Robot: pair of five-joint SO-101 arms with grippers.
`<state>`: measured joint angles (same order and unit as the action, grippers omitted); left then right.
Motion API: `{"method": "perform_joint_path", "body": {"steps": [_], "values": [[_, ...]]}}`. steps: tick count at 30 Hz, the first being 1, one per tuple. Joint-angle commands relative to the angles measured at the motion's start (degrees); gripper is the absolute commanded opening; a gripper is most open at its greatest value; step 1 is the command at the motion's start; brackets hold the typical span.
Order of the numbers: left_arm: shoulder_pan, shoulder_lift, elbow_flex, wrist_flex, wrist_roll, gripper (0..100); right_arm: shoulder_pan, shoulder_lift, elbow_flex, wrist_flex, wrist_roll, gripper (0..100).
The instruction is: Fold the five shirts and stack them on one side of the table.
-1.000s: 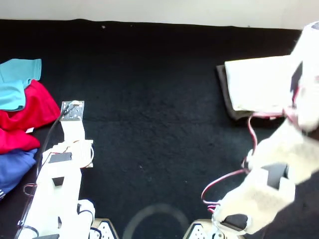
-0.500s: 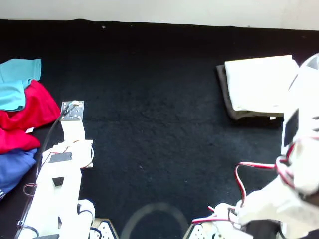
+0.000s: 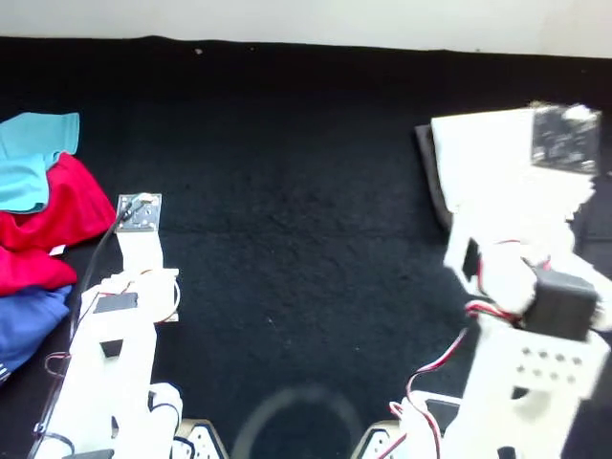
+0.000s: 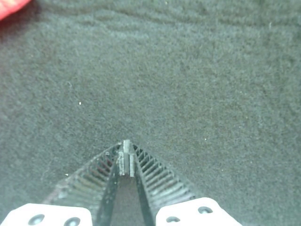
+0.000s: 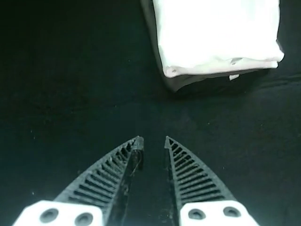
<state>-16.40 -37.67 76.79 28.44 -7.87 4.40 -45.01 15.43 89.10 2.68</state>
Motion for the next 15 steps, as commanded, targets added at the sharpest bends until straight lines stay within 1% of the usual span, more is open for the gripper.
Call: {"method": "perform_joint_path", "body": {"steps": [1, 3, 6, 8, 10, 11, 14, 15], "values": [[-0.75, -0.92, -0.75, -0.44, -0.53, 1, -0.84, -5.14, 11.91, -4.44, -0.09, 8.7], [-1.27, -0.92, -1.89, -0.26, -0.97, 1, -1.10, -7.69, 15.78, -5.41, -0.09, 8.7], [-7.25, -0.84, -8.31, 4.22, -3.08, 3, -1.10, -10.33, 18.33, -5.67, 0.97, 8.8], [-11.47, -0.75, -14.37, 6.95, -3.43, 9, -1.10, -11.82, 19.03, -5.49, 4.31, 8.8], [-14.02, -0.66, -19.74, 8.70, -3.60, 16, -1.10, -12.26, 19.38, -5.32, 6.24, 8.8], [-14.73, -0.31, -21.85, 9.05, -4.66, 17, -0.92, -12.35, 19.65, -5.32, 6.86, 8.8], [-14.90, 4.70, -26.77, 8.88, -11.52, 15, -0.92, -12.53, 20.00, -5.23, 7.91, 8.8], [-14.99, 7.52, -28.62, 8.79, -12.57, 15, -0.92, -12.53, 20.00, -5.23, 7.91, 8.8]]}}
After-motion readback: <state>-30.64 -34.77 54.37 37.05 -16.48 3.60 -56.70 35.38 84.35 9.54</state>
